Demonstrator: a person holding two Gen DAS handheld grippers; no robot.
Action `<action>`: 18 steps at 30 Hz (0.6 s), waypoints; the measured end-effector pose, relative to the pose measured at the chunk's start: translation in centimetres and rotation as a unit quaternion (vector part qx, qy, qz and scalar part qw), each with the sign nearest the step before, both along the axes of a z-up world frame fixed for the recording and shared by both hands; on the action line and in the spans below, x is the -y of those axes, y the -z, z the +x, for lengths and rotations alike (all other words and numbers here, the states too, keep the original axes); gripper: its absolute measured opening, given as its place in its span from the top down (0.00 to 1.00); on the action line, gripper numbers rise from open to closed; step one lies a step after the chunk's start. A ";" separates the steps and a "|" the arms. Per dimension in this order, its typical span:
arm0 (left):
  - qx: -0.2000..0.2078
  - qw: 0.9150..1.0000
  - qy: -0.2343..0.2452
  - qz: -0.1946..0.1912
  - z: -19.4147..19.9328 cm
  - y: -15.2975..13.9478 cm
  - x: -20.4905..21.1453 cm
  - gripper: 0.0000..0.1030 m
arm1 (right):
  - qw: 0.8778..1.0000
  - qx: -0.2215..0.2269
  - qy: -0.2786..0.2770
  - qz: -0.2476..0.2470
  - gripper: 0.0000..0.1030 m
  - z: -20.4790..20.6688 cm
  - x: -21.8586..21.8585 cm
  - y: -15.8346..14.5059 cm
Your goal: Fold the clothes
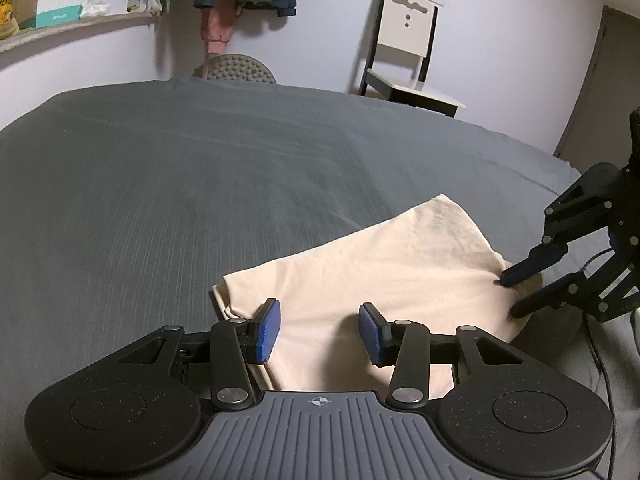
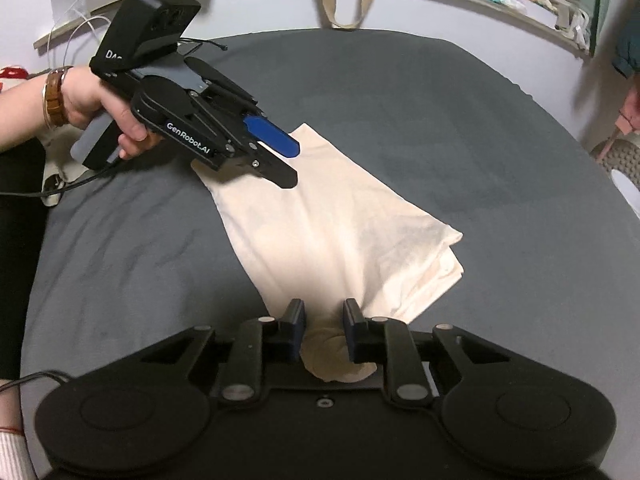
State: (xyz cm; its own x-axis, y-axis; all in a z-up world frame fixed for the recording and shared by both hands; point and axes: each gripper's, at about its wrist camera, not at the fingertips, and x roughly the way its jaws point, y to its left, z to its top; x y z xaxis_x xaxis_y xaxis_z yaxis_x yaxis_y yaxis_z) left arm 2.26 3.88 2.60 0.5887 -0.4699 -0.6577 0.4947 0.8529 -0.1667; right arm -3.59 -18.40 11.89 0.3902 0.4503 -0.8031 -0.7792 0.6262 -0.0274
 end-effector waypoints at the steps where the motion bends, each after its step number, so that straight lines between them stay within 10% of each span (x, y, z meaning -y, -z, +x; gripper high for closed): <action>1: 0.000 1.000 0.000 0.000 0.0 0.0 0.0 0.57 | 1.000 0.001 -0.001 -0.002 0.80 -0.1 -0.1 0.0; 9: 0.004 1.000 0.005 0.005 -0.4 -0.3 -0.1 0.57 | 1.000 -0.001 -0.001 -0.001 0.79 -0.6 -0.3 -1.9; 14: 0.010 1.000 0.013 0.023 -0.7 -1.0 0.2 0.56 | 0.998 -0.026 0.042 0.033 0.67 -0.4 0.9 -4.1; 18: 0.037 0.999 -0.005 -0.004 -1.2 -2.5 -0.7 0.37 | 0.990 -0.052 0.110 0.066 0.46 -0.2 1.9 -4.7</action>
State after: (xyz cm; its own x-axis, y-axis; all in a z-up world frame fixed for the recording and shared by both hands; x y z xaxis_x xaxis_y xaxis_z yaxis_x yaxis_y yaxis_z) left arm 1.05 4.62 5.14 0.6406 -0.4688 -0.6082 0.4972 0.8568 -0.1367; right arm -3.82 -20.35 16.60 0.4092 0.4664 -0.7843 -0.6174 0.7744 0.1383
